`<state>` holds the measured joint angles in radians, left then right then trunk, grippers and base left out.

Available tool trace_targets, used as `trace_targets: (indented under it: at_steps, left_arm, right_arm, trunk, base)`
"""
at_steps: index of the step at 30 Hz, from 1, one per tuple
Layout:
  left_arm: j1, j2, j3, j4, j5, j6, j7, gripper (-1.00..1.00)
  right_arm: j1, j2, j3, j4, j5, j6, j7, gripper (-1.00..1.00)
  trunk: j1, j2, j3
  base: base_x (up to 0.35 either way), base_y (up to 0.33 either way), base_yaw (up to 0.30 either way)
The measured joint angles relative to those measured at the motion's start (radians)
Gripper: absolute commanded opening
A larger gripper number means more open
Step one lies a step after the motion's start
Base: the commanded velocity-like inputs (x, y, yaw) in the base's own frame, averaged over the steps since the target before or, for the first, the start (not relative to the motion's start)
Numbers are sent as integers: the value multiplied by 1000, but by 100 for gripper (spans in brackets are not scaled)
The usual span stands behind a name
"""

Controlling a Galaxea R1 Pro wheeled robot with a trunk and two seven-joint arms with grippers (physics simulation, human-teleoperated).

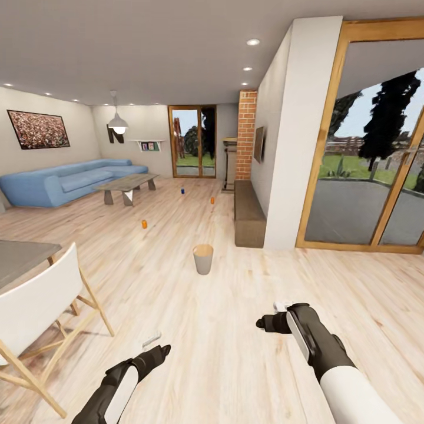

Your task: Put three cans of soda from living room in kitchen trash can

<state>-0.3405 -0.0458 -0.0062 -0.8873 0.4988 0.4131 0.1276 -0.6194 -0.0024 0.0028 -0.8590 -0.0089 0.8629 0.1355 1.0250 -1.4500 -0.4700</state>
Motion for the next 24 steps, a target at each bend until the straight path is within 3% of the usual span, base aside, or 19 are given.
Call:
trace_targets:
  at_steps: [7, 18, 24]
  left_arm:
    - [0, -1, -4, 1, -1, -1, 17, 100]
    - [0, -3, -46, 1, -2, -2, 58, 100]
    - [-7, -44, -89, -10, 11, 37, 168, 100]
  right_arm:
    - [0, 5, -3, 1, 1, 1, 2, 100]
    - [-5, 6, -6, 41, 1, 0, 3, 100]
    - [-12, 6, -6, 96, -1, -3, 2, 100]
  trunk:
    - [0, 0, 0]
    - [0, 0, 0]
    - [0, 0, 0]
  base:
    - [346, -77, 86]
    - [346, -77, 265]
    - [346, -78, 292]
